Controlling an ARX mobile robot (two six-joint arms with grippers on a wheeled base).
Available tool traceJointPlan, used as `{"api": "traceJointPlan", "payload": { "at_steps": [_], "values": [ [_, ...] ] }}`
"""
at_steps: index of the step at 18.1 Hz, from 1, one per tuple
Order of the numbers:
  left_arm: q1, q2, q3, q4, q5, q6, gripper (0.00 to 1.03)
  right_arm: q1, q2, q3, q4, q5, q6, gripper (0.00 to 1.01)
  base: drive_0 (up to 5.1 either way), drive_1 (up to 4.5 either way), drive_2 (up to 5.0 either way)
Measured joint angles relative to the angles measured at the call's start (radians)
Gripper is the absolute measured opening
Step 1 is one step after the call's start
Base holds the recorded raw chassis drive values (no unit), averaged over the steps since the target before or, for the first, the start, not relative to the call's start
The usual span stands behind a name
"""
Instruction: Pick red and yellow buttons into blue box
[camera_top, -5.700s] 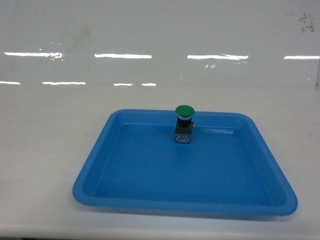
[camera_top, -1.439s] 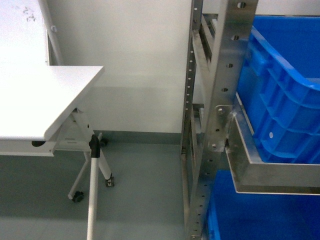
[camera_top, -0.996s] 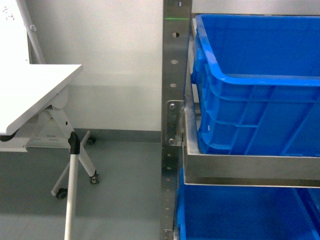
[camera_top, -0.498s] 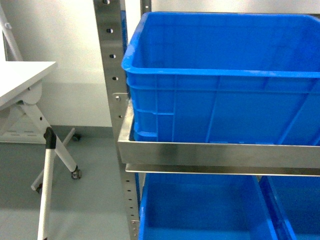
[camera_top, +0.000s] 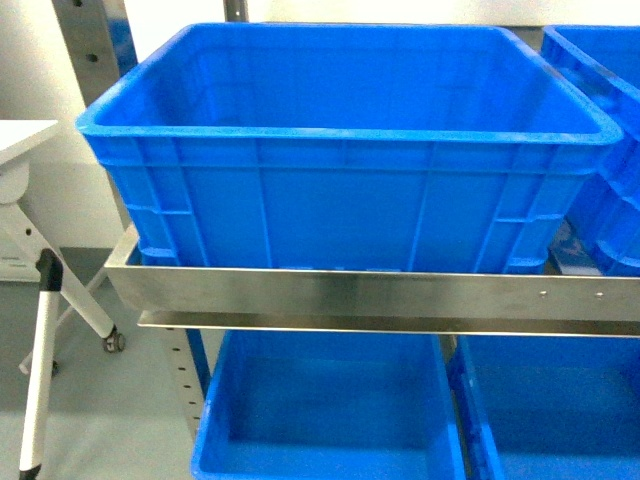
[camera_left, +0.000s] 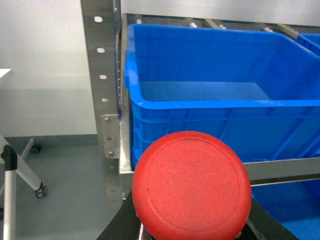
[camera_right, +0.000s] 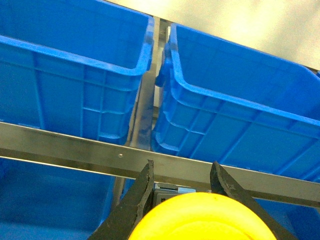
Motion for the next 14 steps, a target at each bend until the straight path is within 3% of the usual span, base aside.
{"api": "traceJointPlan", "payload": {
  "at_steps": [14],
  "values": [
    [-0.001, 0.0, 0.0, 0.0, -0.001, 0.0, 0.25, 0.0, 0.0, 0.0, 0.001, 0.0, 0.0, 0.29, 5.1, -2.34, -2.3]
  ]
}}
